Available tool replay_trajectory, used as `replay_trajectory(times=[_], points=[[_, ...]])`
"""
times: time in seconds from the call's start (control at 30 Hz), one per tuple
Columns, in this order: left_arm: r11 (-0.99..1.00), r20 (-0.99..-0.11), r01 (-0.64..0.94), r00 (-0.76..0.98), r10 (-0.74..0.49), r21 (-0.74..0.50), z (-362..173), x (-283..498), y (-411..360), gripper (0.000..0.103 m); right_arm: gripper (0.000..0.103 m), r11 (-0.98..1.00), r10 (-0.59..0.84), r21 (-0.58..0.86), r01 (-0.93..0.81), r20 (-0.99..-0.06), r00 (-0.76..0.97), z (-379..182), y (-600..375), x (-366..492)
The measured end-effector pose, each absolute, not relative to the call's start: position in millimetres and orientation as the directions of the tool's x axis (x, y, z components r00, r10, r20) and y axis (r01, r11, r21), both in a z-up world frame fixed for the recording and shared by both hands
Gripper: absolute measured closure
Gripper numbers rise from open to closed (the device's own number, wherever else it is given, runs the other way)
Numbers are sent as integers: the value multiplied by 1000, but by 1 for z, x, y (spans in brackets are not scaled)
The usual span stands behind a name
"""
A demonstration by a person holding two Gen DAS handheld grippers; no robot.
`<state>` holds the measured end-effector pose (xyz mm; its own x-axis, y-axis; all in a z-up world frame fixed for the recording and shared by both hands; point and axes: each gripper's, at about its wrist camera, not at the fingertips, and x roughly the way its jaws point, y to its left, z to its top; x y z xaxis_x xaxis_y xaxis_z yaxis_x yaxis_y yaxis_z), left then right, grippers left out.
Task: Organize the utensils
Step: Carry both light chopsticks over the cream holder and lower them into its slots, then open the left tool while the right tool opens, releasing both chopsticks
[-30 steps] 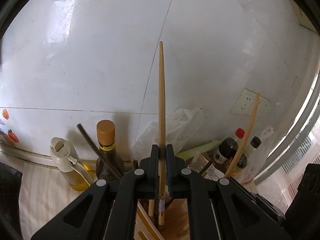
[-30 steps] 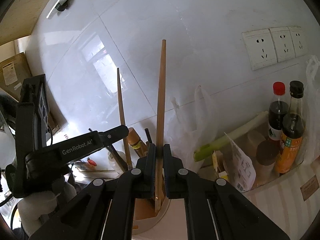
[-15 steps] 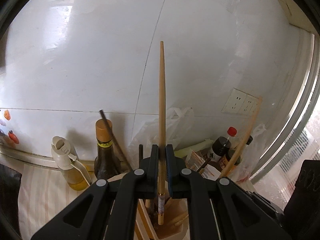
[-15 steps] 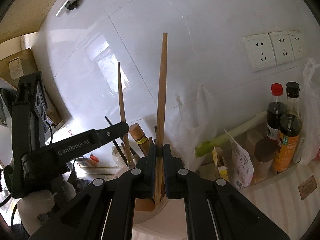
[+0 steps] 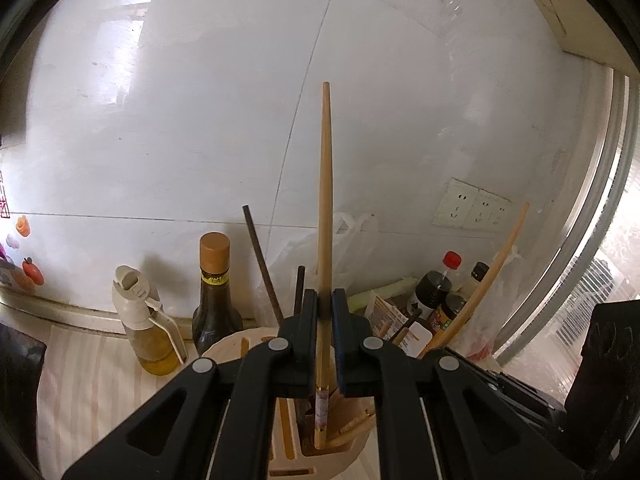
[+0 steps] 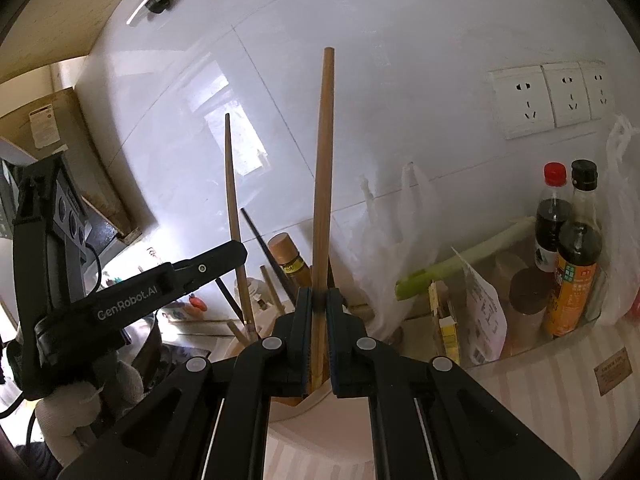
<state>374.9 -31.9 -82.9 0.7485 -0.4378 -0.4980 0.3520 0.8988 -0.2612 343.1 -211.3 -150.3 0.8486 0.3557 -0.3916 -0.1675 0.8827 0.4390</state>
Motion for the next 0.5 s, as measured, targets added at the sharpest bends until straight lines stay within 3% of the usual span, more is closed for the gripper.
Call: replay_trajectory(times=[0.5], points=[[902, -422, 347, 799, -428, -259, -86, 347, -28, 98, 96, 887, 369, 421, -190, -400, 839, -149, -207, 330]])
